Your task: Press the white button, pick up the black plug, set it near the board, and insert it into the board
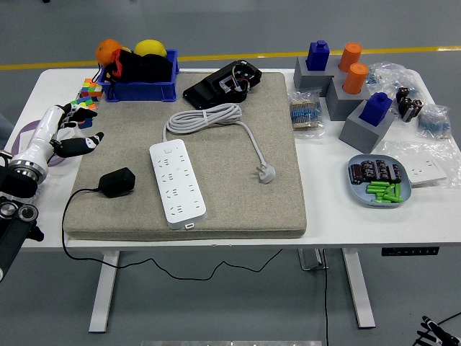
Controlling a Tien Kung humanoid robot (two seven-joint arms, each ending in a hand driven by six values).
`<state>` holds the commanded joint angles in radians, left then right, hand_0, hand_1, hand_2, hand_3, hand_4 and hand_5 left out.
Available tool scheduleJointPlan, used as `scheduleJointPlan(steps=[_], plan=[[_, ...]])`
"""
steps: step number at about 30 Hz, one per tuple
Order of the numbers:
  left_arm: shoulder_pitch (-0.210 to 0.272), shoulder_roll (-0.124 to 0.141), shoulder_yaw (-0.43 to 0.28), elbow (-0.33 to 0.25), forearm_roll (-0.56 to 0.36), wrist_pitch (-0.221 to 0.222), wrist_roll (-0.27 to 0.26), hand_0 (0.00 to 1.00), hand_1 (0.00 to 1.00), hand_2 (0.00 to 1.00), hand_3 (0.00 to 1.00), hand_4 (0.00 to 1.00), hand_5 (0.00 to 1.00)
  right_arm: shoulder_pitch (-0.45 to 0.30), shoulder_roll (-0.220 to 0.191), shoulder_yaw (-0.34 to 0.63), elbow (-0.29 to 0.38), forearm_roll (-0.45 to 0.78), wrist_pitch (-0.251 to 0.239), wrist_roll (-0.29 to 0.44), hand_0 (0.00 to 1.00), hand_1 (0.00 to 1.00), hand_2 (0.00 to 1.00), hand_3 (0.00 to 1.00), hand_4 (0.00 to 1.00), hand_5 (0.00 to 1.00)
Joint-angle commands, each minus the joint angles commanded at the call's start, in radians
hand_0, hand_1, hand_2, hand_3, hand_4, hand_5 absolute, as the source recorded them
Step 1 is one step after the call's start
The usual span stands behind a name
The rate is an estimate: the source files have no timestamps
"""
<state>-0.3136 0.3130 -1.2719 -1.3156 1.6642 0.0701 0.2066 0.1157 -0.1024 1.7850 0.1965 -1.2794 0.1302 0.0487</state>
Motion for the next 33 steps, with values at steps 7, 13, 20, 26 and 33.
scheduleJointPlan(steps=[7, 13, 20, 26, 33], plan=[[-0.094, 0.029, 0.158, 0.027, -0.066, -0.002, 0.010, 0.530, 0.633, 0.571, 0.640, 0.416, 0.002, 0.007, 0.000, 0.003, 0.000, 0.003, -0.001, 0.001, 0.776, 0.609, 0.625, 0.621, 0.722, 0.471], [-0.206, 0.039, 0.308, 0.092, -0.100, -0.019, 0.054, 0.158, 0.249, 0.322, 0.630, 0.002, 0.002, 0.008, -0.001, 0.009, -0.004, -0.001, -0.001, 0.000, 0.778, 0.608, 0.625, 0.621, 0.722, 0.471], [-0.337, 0.034, 0.433, 0.187, -0.168, -0.078, 0.141, 0.044, 0.034, 0.123, 0.739, 0.002, 0.002, 0.012, -0.004, 0.009, -0.004, 0.002, -0.003, 0.001, 0.777, 0.609, 0.625, 0.622, 0.722, 0.471], [-0.435, 0.036, 0.530, 0.245, -0.225, -0.125, 0.245, 0.044, 0.034, 0.123, 0.739, 0.002, 0.002, 0.015, -0.007, 0.012, -0.006, 0.001, -0.004, 0.000, 0.777, 0.609, 0.625, 0.622, 0.722, 0.471], [-0.499, 0.028, 0.627, 0.302, -0.274, -0.155, 0.292, 0.026, 0.025, 0.108, 0.725, 0.002, 0.002, 0.017, -0.008, 0.014, -0.007, 0.000, -0.004, 0.000, 0.778, 0.608, 0.625, 0.621, 0.722, 0.471]])
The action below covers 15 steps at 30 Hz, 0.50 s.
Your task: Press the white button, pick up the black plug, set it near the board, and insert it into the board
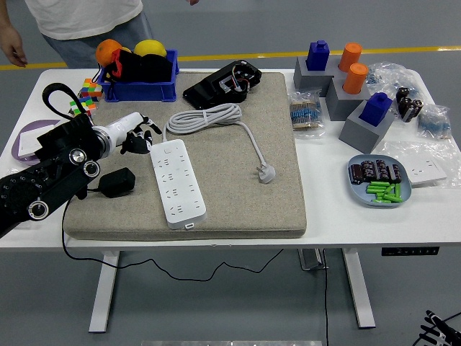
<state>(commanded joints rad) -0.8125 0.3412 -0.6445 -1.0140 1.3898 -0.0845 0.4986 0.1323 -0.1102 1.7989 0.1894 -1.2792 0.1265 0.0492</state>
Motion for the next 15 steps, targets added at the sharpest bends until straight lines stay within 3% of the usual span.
scheduleJointPlan(steps=[5, 8, 15], plan=[[-0.021, -0.005, 0.059, 0.025, -0.032, -0.006, -0.007, 0.024, 0.026, 0.109, 0.727, 0.002, 0.002, 0.000, 0.000, -0.004, -0.001, 0.001, 0.000, 0.000, 0.777, 0.609, 0.625, 0.621, 0.722, 0.471], [-0.032, -0.008, 0.089, 0.040, -0.042, 0.004, -0.048, 0.024, 0.026, 0.109, 0.727, 0.002, 0.002, -0.001, -0.002, -0.007, -0.002, 0.001, 0.000, -0.001, 0.777, 0.609, 0.625, 0.621, 0.722, 0.471], [-0.045, -0.019, 0.124, 0.052, -0.043, 0.004, -0.050, 0.027, 0.027, 0.107, 0.707, 0.002, 0.002, 0.001, -0.006, -0.018, -0.002, 0.003, -0.008, 0.010, 0.778, 0.609, 0.625, 0.621, 0.722, 0.471]])
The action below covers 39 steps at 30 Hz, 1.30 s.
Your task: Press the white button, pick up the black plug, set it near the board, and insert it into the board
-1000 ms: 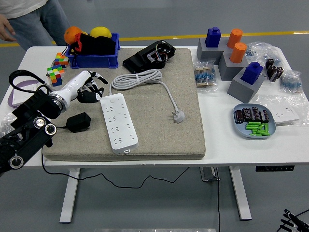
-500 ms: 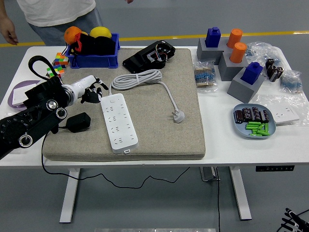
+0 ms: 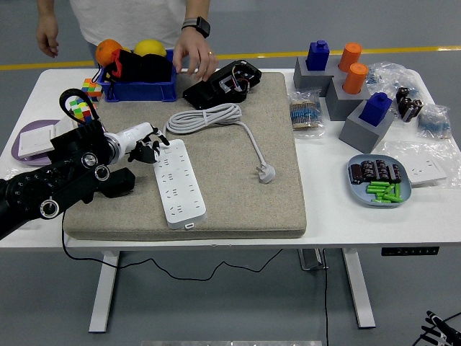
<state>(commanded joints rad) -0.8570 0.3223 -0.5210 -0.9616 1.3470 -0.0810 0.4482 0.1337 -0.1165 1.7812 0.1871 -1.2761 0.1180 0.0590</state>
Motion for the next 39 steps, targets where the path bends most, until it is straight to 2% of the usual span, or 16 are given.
scheduleJointPlan(steps=[7, 15, 25, 29, 31, 36, 39], plan=[[-0.016, -0.008, 0.036, 0.015, 0.013, -0.010, 0.022, 0.029, 0.026, 0.108, 0.701, 0.002, 0.002, 0.002, -0.003, -0.009, 0.001, 0.006, -0.003, 0.003, 0.779, 0.608, 0.625, 0.621, 0.722, 0.471], [-0.029, -0.010, 0.083, 0.030, -0.001, -0.010, 0.018, 0.028, 0.024, 0.107, 0.700, 0.002, 0.002, -0.002, -0.003, -0.013, 0.000, 0.006, 0.000, 0.001, 0.775, 0.604, 0.621, 0.621, 0.722, 0.471], [-0.029, -0.023, 0.106, 0.043, -0.007, -0.011, 0.018, 0.028, 0.024, 0.107, 0.700, 0.002, 0.002, -0.003, -0.002, -0.008, 0.000, 0.005, 0.001, 0.001, 0.774, 0.605, 0.623, 0.621, 0.722, 0.471], [-0.016, -0.016, 0.067, 0.007, 0.014, -0.007, 0.013, 0.028, 0.025, 0.106, 0.700, 0.002, 0.002, -0.005, -0.001, 0.000, 0.000, 0.003, 0.000, 0.000, 0.775, 0.604, 0.623, 0.621, 0.722, 0.471], [-0.006, -0.009, 0.021, -0.025, 0.042, 0.000, 0.001, 0.028, 0.025, 0.106, 0.700, 0.002, 0.002, -0.008, 0.000, 0.004, 0.000, 0.000, 0.001, 0.000, 0.775, 0.604, 0.623, 0.621, 0.722, 0.471], [0.026, 0.001, -0.078, -0.090, 0.083, 0.003, 0.012, 0.028, 0.025, 0.106, 0.698, 0.002, 0.002, -0.012, 0.004, 0.009, 0.001, -0.001, 0.001, 0.001, 0.774, 0.605, 0.620, 0.620, 0.721, 0.470], [0.061, 0.014, -0.140, -0.138, 0.111, 0.006, 0.004, 0.045, 0.028, 0.112, 0.680, 0.002, 0.002, -0.013, 0.007, 0.007, 0.002, 0.000, 0.002, 0.002, 0.774, 0.603, 0.622, 0.620, 0.721, 0.470]])
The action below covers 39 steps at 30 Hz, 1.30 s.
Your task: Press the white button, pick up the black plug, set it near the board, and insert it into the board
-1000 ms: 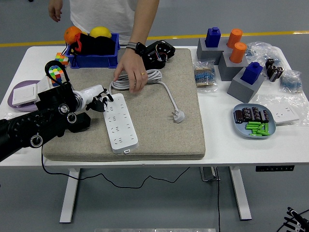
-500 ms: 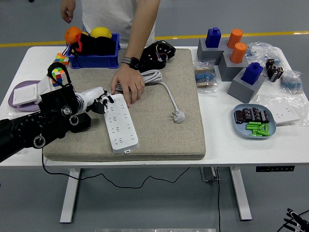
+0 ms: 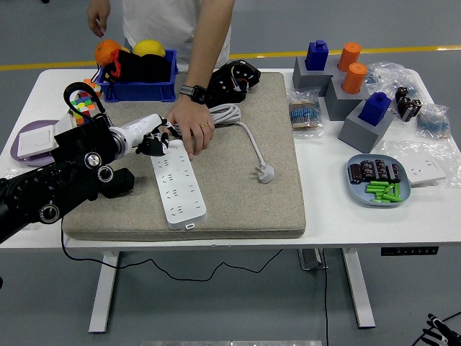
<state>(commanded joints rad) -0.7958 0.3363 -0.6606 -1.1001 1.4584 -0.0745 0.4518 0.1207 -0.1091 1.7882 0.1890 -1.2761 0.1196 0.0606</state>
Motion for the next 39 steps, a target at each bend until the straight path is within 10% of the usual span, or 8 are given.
scheduleJointPlan(steps=[11, 12, 17, 18, 23, 24, 39], plan=[[0.167, 0.065, -0.221, -0.121, 0.084, -0.069, 0.020, 0.113, 0.083, 0.131, 0.648, 0.002, 0.002, -0.006, 0.002, 0.006, 0.001, -0.006, 0.002, -0.002, 0.774, 0.604, 0.620, 0.620, 0.721, 0.471], [0.181, 0.071, -0.235, -0.128, 0.086, -0.079, 0.025, 0.237, 0.369, 0.340, 0.589, 0.578, 0.002, -0.006, 0.002, 0.008, 0.001, -0.006, 0.001, -0.002, 0.774, 0.604, 0.620, 0.620, 0.720, 0.470], [0.282, 0.082, -0.348, -0.154, 0.127, -0.113, 0.013, 0.237, 0.369, 0.340, 0.589, 0.578, 0.002, -0.008, 0.003, 0.009, 0.003, -0.005, 0.001, -0.001, 0.774, 0.604, 0.620, 0.620, 0.720, 0.470], [0.301, 0.081, -0.371, -0.158, 0.133, -0.117, 0.007, 0.588, 0.735, 0.637, 0.587, 0.901, 0.002, -0.009, 0.004, 0.009, 0.003, -0.005, 0.002, -0.001, 0.774, 0.604, 0.620, 0.620, 0.720, 0.470], [0.354, 0.096, -0.413, -0.172, 0.139, -0.144, -0.012, 0.588, 0.735, 0.637, 0.587, 0.901, 0.002, -0.010, 0.007, 0.009, 0.003, -0.006, 0.003, 0.000, 0.774, 0.604, 0.620, 0.620, 0.720, 0.470], [0.360, 0.100, -0.412, -0.172, 0.141, -0.147, -0.018, 0.879, 0.918, 0.836, 0.705, 0.998, 0.105, -0.010, 0.007, 0.008, 0.003, -0.006, 0.003, 0.000, 0.774, 0.603, 0.620, 0.620, 0.720, 0.469], [0.390, 0.104, -0.423, -0.133, 0.168, -0.154, -0.060, 0.922, 0.956, 0.894, 0.692, 0.998, 0.090, -0.009, 0.006, 0.008, 0.004, -0.004, 0.003, -0.001, 0.774, 0.604, 0.620, 0.621, 0.720, 0.468]])
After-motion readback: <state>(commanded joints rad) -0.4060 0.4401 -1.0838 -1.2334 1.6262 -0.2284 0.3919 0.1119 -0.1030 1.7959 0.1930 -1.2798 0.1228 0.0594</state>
